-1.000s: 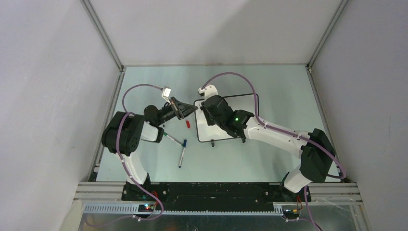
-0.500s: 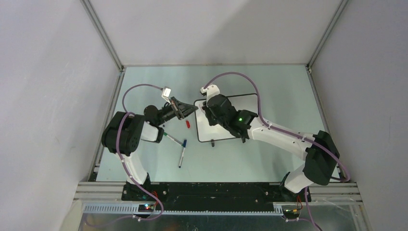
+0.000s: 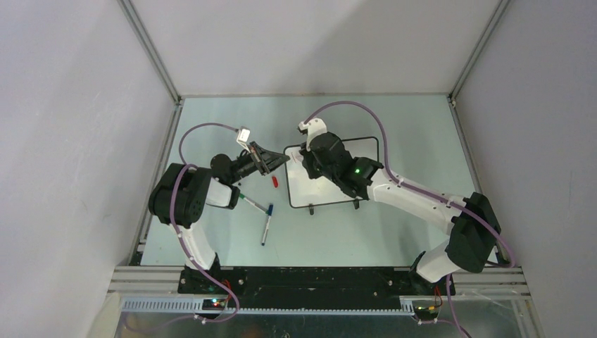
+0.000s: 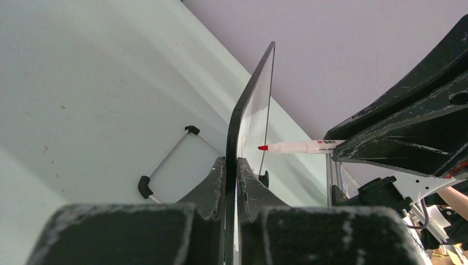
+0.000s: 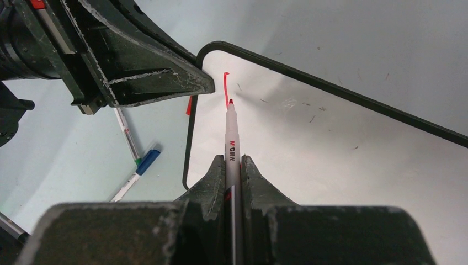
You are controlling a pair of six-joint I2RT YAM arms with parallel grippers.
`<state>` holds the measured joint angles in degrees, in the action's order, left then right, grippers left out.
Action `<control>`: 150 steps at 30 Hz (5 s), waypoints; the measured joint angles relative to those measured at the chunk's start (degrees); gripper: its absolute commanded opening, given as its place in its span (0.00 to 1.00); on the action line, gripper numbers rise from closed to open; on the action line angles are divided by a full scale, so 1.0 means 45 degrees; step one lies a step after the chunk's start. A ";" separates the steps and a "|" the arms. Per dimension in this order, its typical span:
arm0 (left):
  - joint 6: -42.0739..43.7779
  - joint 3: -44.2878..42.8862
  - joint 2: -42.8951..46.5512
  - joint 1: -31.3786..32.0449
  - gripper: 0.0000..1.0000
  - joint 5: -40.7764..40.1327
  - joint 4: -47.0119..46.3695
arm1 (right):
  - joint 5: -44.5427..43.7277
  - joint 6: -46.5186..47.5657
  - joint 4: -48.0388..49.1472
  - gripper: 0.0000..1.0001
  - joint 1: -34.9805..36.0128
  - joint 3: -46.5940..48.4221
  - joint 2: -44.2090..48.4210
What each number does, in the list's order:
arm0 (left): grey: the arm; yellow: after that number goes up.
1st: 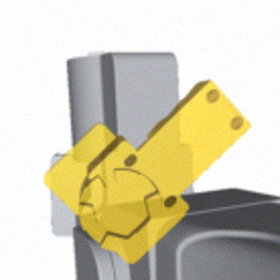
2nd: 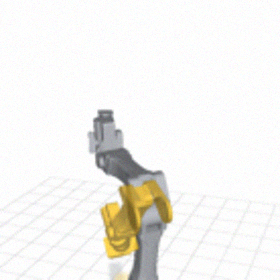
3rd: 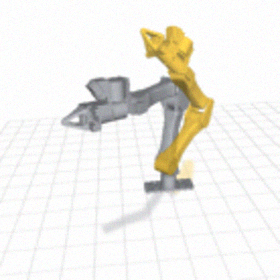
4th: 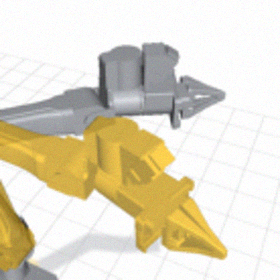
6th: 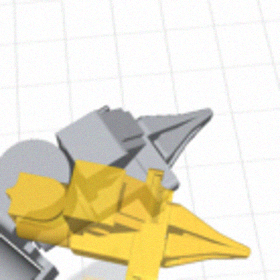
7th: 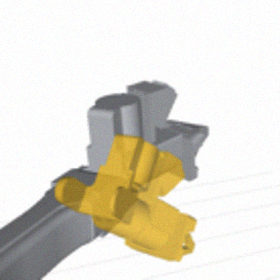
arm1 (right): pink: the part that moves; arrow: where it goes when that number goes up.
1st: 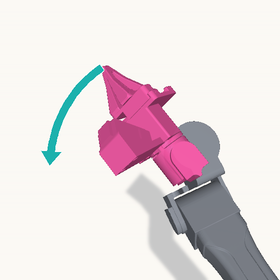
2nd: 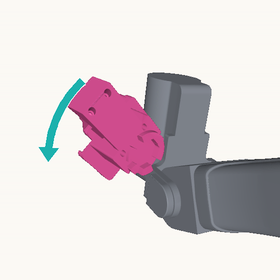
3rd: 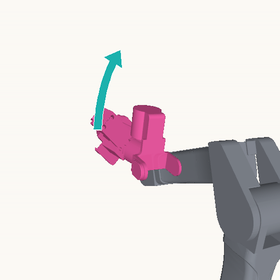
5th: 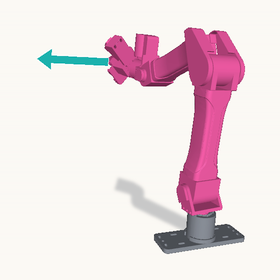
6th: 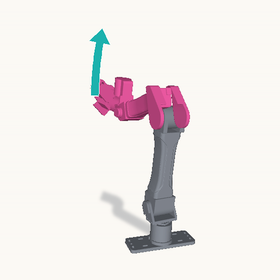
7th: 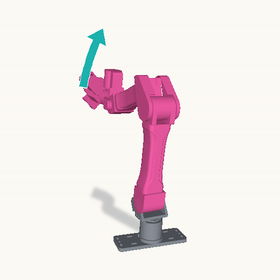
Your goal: Write a sentence on the whiteboard
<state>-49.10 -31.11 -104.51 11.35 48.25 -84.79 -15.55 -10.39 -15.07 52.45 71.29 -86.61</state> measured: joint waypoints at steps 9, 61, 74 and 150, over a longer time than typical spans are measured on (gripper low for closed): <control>0.0000 0.0000 0.0000 0.0000 0.00 0.0000 0.0000 | 0.0233 0.0039 0.0005 0.00 -0.0112 0.0005 -0.0117; 0.0010 0.0000 0.0000 0.0010 0.00 -0.0039 0.0044 | 0.0117 0.0078 -0.0102 0.00 -0.0253 0.0612 -0.0806; 0.0005 0.0000 -0.0005 0.0010 0.00 -0.0126 0.0112 | -0.0520 0.0073 -0.0248 0.00 -0.0194 0.0690 -0.0777; 0.0005 0.0000 -0.0005 0.0010 0.00 -0.0010 0.0010 | -0.0092 0.0068 -0.0612 0.00 -0.0515 0.0690 -0.0476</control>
<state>-49.08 -31.11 -104.53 11.40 48.21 -84.75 -15.97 -10.09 -17.82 50.13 74.39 -88.75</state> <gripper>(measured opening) 0.088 0.122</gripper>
